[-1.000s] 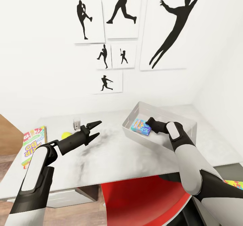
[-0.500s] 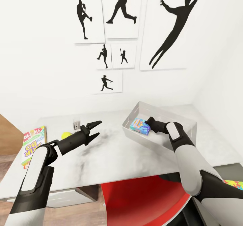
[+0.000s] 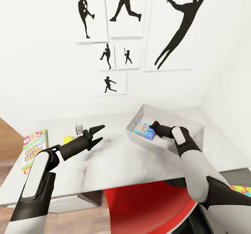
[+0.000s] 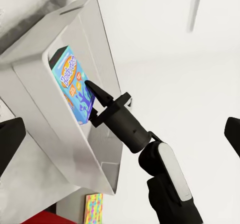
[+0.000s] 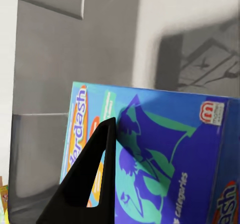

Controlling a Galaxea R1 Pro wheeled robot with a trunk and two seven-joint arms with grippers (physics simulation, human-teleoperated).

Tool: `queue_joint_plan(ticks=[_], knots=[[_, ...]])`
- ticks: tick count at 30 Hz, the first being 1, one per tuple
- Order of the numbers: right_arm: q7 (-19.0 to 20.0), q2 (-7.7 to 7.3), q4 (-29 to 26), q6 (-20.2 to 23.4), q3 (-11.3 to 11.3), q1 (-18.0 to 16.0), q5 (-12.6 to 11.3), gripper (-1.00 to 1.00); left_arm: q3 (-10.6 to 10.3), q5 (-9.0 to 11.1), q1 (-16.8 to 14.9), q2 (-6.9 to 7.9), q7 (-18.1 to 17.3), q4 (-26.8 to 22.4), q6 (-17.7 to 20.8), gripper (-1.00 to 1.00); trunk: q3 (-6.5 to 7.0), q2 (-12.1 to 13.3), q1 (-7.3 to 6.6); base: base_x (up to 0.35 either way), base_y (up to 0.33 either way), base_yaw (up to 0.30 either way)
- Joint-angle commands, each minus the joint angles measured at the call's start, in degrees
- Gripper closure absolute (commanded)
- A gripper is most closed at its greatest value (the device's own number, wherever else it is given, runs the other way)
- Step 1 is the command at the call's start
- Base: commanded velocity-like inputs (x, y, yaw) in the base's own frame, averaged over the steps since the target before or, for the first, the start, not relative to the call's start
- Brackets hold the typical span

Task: Put all the toys in the child's room - the three board games (two on the bed and one on the table), the two jigsaw puzzles on the table, and the tennis ball on the table - inside the toy box on the table in the child's room.

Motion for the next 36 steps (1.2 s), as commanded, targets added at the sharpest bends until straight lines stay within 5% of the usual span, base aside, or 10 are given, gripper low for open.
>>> queue_joint_plan(ticks=[1,36], knots=[[0.4,0.08,0.0,0.4,-0.5,-0.1,0.1,1.0,0.1,0.6,0.0,-0.04,0.6,0.0,0.3,-1.0,-0.18,-0.1,0.03,0.0,0.0,0.0],[0.5,0.06,-0.1,0.3,-0.5,-0.1,0.1,1.0,0.1,0.6,-0.1,0.02,0.6,0.0,0.3,-1.0,-1.79,-0.1,0.03,0.0,0.0,0.0]])
